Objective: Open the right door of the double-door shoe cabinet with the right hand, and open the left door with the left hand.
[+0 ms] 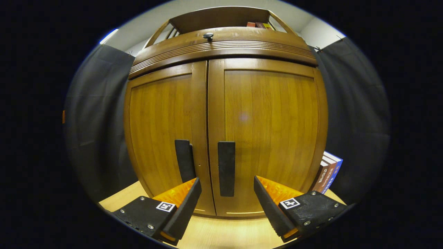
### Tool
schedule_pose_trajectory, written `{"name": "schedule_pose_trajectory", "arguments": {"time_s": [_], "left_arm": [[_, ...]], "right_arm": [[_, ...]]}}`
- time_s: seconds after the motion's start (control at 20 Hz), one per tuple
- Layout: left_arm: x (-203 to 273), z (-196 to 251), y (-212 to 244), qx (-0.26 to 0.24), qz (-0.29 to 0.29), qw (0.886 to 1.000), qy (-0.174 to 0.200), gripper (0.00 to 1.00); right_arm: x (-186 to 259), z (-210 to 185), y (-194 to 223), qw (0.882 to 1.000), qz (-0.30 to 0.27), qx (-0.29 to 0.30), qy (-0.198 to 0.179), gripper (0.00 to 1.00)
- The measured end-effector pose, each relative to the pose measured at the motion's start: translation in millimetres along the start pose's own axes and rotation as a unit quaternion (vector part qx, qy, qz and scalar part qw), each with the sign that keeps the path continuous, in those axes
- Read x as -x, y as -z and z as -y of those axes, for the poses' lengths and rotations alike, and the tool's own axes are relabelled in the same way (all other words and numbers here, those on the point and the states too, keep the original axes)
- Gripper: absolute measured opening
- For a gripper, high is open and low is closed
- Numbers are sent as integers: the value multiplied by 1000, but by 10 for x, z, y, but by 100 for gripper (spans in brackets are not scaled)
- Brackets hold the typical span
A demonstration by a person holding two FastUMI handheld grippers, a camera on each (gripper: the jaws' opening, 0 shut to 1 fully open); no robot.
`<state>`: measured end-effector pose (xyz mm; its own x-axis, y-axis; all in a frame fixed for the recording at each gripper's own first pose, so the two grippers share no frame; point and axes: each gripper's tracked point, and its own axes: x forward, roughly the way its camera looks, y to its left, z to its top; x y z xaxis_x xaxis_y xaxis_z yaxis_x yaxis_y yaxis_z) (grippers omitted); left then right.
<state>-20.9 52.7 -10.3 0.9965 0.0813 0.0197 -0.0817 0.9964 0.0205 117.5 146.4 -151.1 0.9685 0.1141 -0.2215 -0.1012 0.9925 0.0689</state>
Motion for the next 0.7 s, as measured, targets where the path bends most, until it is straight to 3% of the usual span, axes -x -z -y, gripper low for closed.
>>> {"name": "schedule_pose_trajectory", "arguments": {"time_s": [0.05, 0.1, 0.3, 0.4, 0.45, 0.5, 0.55, 0.6, 0.65, 0.7], "left_arm": [[-9, -16, 12, -1, -1, 1000, -1, 96], [-25, -44, 26, 0, -2, 1000, -3, 96], [-87, -105, 105, -2, -8, 1000, -9, 96], [-136, -128, 167, -3, -14, 1000, -11, 96], [-156, -134, 188, -2, -17, 1000, -11, 98], [-190, -133, 207, 0, -20, 1000, -10, 98], [-219, -139, 224, 2, -21, 1000, -10, 96], [-243, -139, 247, 2, -23, 1000, -12, 97], [-276, -146, 271, 1, -26, 1000, -14, 98], [-290, -154, 298, -1, -28, 1000, -15, 95]], "right_arm": [[-66, 8, 46, 1000, -4, -6, 2, 100], [-125, 15, 44, 1000, -6, -9, 7, 94], [-412, 84, 16, 1000, 5, -4, 23, 84], [-498, 112, 12, 1000, 11, 3, 29, 77], [-527, 101, 19, 1000, 10, 2, 27, 61], [-561, 78, 32, 1000, 10, -1, 23, 71], [-591, 61, 27, 1000, 10, -2, 21, 55], [-606, 58, 32, 1000, 9, -1, 21, 63], [-620, 53, 30, 1000, 10, 0, 21, 60], [-629, 50, 19, 1000, 11, -1, 20, 68]]}}
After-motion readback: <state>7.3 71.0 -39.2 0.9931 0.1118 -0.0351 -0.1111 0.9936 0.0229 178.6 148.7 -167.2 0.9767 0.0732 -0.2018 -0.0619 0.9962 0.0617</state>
